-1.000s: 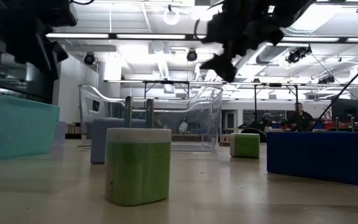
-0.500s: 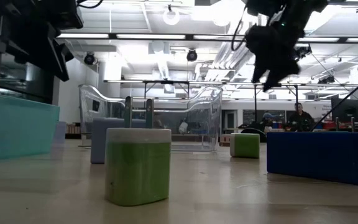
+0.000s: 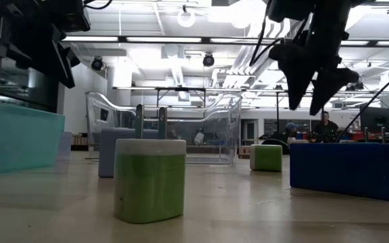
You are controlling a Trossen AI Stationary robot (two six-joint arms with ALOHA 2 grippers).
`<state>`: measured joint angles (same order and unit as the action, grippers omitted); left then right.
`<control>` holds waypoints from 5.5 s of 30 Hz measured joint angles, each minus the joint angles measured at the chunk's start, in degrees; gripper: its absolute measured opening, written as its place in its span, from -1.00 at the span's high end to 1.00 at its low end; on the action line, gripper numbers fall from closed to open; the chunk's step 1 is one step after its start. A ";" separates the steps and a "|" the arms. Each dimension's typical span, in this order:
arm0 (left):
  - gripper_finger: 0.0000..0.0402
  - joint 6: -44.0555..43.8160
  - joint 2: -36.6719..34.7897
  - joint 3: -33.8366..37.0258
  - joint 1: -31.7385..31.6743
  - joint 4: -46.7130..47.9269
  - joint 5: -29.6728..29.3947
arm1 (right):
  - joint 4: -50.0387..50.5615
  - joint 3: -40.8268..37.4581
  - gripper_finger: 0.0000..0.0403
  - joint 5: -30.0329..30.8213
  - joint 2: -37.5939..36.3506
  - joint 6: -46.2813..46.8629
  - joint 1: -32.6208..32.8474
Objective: Pick & Place Office items
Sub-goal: Put the red digital clock into the green bin
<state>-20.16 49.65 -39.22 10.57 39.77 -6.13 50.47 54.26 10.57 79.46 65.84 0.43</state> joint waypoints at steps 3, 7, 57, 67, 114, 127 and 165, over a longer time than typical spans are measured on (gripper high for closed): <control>0.39 0.02 0.00 0.00 0.09 0.02 0.02 | 0.02 0.00 -0.23 -0.07 2.55 3.59 1.58; 0.39 0.62 0.00 -0.02 0.09 0.06 0.04 | -0.03 0.00 -0.23 -0.18 5.61 7.47 3.09; 0.39 3.50 0.00 -0.04 0.11 1.13 0.20 | -3.31 0.02 0.28 -1.73 13.86 20.09 7.66; 0.39 3.50 0.00 -0.04 0.11 1.05 0.15 | -3.33 0.02 0.28 -1.68 13.86 19.41 6.95; 0.39 3.70 0.02 -0.04 0.12 0.92 0.20 | -3.08 0.00 0.72 -0.50 16.18 12.55 5.50; 0.39 9.68 0.00 -0.04 0.12 -7.58 0.10 | -4.49 0.00 0.73 4.47 10.38 -1.94 -1.61; 0.39 6.84 13.39 -0.02 -33.73 -41.32 55.94 | -55.77 0.04 0.73 -29.18 5.77 -40.96 -9.47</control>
<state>-13.32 63.04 -39.24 -23.16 -1.55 49.81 -5.31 54.30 -18.61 85.23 24.88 -9.04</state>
